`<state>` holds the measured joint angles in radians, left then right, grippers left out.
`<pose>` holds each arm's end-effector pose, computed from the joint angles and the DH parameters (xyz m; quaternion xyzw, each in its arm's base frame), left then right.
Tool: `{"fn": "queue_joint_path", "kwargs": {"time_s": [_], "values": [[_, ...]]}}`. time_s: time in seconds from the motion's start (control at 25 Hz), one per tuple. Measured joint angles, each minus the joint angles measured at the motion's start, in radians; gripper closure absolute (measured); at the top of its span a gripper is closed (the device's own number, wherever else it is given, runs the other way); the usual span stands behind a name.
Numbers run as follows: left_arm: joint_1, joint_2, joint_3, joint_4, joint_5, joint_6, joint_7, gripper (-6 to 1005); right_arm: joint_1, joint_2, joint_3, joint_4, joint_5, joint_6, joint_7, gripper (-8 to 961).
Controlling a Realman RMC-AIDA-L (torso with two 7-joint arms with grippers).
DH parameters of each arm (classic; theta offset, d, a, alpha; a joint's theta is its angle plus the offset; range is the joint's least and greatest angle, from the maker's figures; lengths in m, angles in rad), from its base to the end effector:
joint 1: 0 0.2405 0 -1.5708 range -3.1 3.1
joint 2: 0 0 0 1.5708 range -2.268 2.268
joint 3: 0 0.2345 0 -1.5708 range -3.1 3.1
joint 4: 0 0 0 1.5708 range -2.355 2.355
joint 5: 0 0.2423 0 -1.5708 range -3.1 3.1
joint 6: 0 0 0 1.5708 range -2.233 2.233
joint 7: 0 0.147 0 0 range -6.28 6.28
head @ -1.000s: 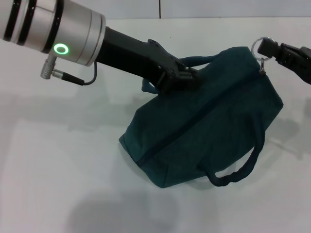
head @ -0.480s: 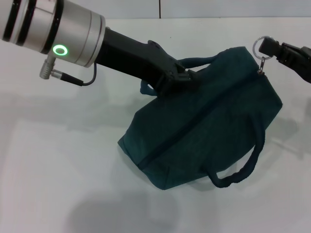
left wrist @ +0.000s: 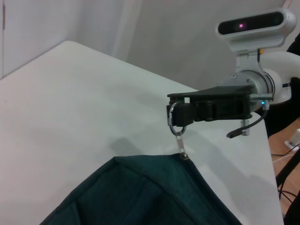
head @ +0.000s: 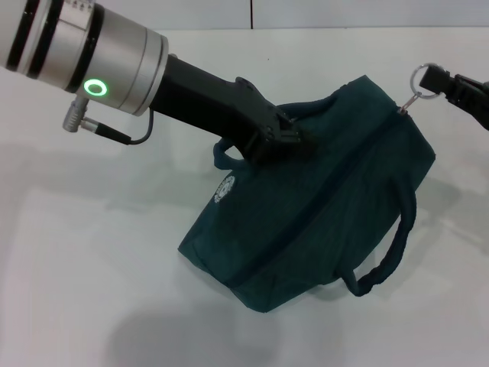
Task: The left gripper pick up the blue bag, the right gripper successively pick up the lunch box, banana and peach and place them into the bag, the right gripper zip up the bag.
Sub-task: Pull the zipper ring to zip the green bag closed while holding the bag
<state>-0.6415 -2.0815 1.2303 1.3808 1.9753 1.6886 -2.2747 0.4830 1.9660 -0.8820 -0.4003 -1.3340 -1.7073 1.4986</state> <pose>-0.0657 0.3522 0.0284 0.9784 0.1847 0.0930 0.0074 0.2523 0.3369 0.0449 -0.8156 0.2986 0.4865 0.0947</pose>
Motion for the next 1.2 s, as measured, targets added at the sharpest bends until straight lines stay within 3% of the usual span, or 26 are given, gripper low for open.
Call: {"fn": "queue_joint_path", "kwargs": {"time_s": [0.48,1.2], "values": [[-0.012,-0.001,0.0,-0.006,-0.015,0.029,0.019,964,-0.01,-0.006,0.0,0.0,0.0,0.047,0.0,891],[-0.016,0.0,-0.006,-0.036,-0.154,0.065,0.057,964,0.009,0.0,-0.011,-0.001,-0.056,0.158,0.0,889]]}}
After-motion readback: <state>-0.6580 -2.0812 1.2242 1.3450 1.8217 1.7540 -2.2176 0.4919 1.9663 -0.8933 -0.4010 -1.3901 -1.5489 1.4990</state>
